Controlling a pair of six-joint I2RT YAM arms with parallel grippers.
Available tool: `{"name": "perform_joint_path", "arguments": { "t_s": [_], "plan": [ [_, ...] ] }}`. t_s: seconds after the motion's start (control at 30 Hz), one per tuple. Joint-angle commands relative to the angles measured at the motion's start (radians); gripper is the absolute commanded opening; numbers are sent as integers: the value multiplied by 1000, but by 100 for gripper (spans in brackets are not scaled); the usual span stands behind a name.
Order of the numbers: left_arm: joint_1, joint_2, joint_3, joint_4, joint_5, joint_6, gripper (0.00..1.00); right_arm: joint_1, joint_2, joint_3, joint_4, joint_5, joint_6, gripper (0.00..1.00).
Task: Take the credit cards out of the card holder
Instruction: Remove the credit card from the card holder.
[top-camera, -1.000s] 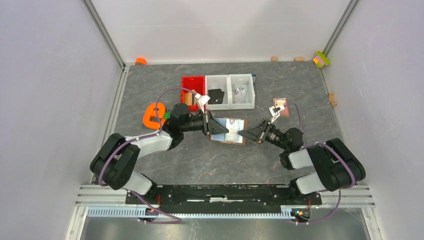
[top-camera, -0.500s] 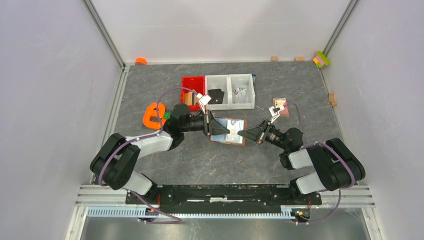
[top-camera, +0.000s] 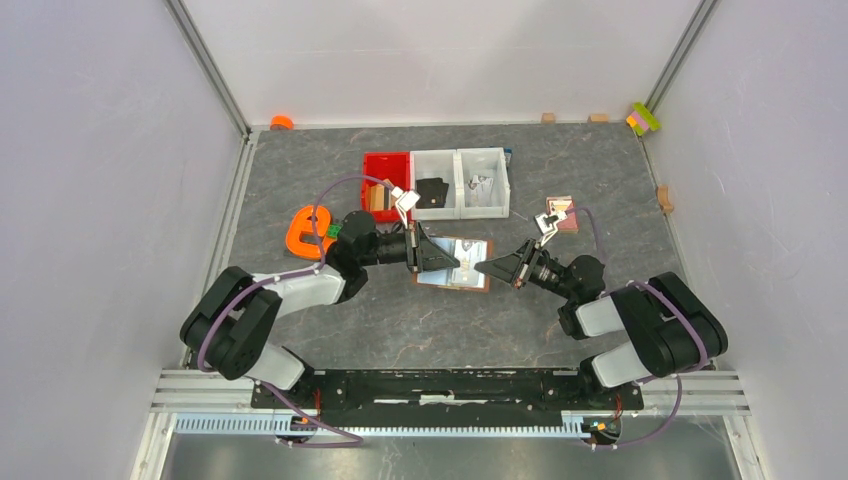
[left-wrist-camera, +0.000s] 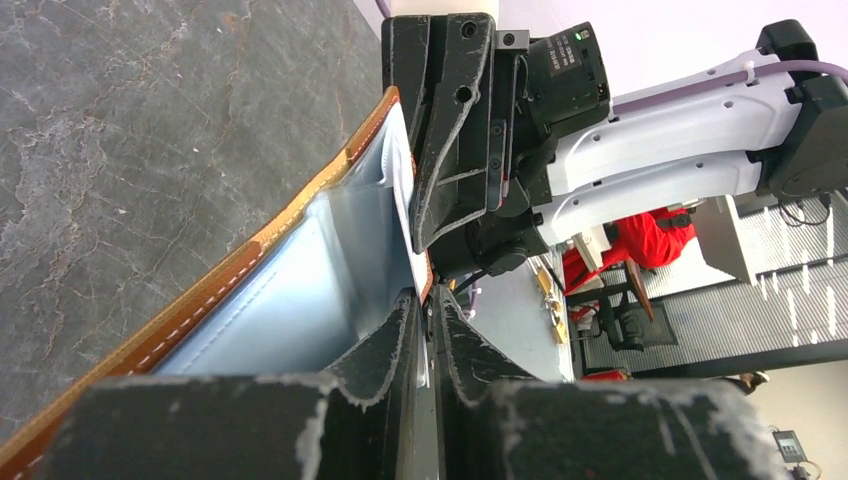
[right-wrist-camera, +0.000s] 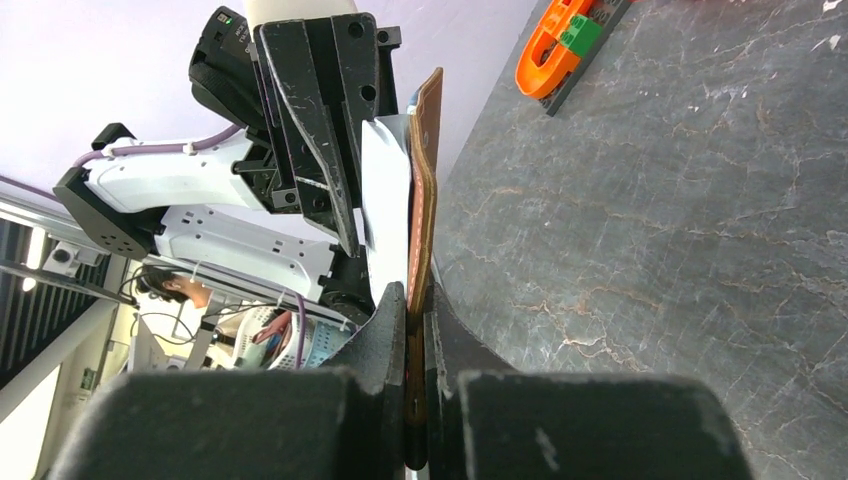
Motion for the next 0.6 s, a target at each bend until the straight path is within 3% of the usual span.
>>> {"name": "perform_joint_path", "arguments": {
  "t_s": [0.0,0.43,0.57],
  "plan": [
    [0,-38,-3,127,30,-40,14,-4,17,-3,253,-26,22,0],
    [5,-53,-29,213,35,-76,16,-8,16,-3,265,-29,29,0],
    [5,-53,-32,219,33,-76,8,-7,17,-4,271,-31,33,0]
  ]
}}
